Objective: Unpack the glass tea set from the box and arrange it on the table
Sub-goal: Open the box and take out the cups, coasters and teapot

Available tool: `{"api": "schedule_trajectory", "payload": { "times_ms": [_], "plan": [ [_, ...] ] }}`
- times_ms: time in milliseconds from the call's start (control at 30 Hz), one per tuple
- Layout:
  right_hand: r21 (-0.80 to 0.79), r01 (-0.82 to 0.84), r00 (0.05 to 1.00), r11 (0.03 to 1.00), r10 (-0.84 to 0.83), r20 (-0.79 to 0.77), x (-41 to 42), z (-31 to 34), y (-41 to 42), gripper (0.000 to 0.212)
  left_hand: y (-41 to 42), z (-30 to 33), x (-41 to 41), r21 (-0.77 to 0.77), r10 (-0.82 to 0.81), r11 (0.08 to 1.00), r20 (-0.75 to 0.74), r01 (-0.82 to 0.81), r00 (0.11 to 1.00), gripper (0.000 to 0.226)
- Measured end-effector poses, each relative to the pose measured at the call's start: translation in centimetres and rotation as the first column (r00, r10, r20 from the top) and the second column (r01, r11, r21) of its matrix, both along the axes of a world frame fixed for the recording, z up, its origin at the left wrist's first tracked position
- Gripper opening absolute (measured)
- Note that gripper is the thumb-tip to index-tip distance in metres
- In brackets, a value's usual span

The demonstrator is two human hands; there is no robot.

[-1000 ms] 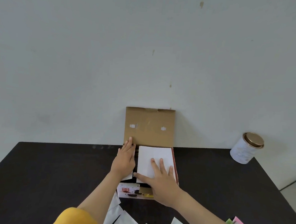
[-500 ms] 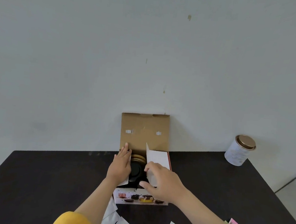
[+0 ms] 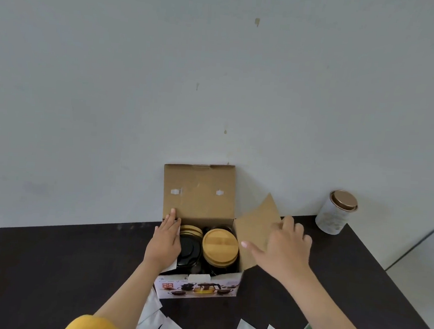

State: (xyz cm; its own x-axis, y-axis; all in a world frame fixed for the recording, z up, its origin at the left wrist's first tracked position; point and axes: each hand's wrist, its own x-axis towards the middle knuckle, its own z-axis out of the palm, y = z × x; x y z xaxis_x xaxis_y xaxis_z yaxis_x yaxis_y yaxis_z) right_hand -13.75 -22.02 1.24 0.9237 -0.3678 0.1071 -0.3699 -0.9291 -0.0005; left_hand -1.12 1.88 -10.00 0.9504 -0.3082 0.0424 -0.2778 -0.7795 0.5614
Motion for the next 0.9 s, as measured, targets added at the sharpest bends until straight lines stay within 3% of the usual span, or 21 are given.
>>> {"api": "schedule_trajectory", "payload": {
  "times_ms": [100, 267, 400, 567, 667, 800, 900],
  "plan": [
    [0.006, 0.05, 0.987, 0.999, -0.048, -0.15, -0.1, -1.3, -1.0, 0.085, -0.1, 0.0, 0.0, 0.012, -0.002, 1.0, 0.003, 0.002, 1.0, 0.047],
    [0.282, 0.099, 0.982, 0.954, -0.047, -0.184, 0.1, -6.0, -0.4, 0.094, -0.1, -0.1, 0.0, 0.028, -0.006, 1.0, 0.001, 0.006, 1.0, 0.048],
    [0.405, 0.127, 0.952, 0.905, 0.004, -0.307, 0.6, -8.9, 1.3, 0.092, -0.1, -0.1, 0.0, 0.033, -0.002, 0.999, 0.009, 0.002, 1.0, 0.047],
    [0.628, 0.05, 0.984, 0.777, 0.069, -0.163, 1.5, -10.5, 3.3, 0.09, -0.1, -0.2, 0.0, 0.035, 0.002, 0.999, 0.015, -0.002, 1.0, 0.047],
    [0.581, -0.043, 0.995, 0.813, 0.088, -0.05, 2.0, -10.6, 3.6, 0.103, -0.1, -0.2, 0.0, 0.03, 0.003, 1.0, 0.012, -0.003, 1.0, 0.047],
    [0.472, -0.241, 0.966, 0.848, 0.254, 0.037, 2.9, -10.3, 3.0, 0.093, -0.2, 0.0, 0.0, 0.013, 0.008, 1.0, 0.01, -0.008, 1.0, 0.047],
    [0.405, -0.299, 0.949, 0.864, 0.315, 0.027, 3.8, -9.8, 2.4, 0.103, -0.2, 0.1, -0.1, 0.008, 0.01, 1.0, 0.011, -0.01, 1.0, 0.047]
  ]
}}
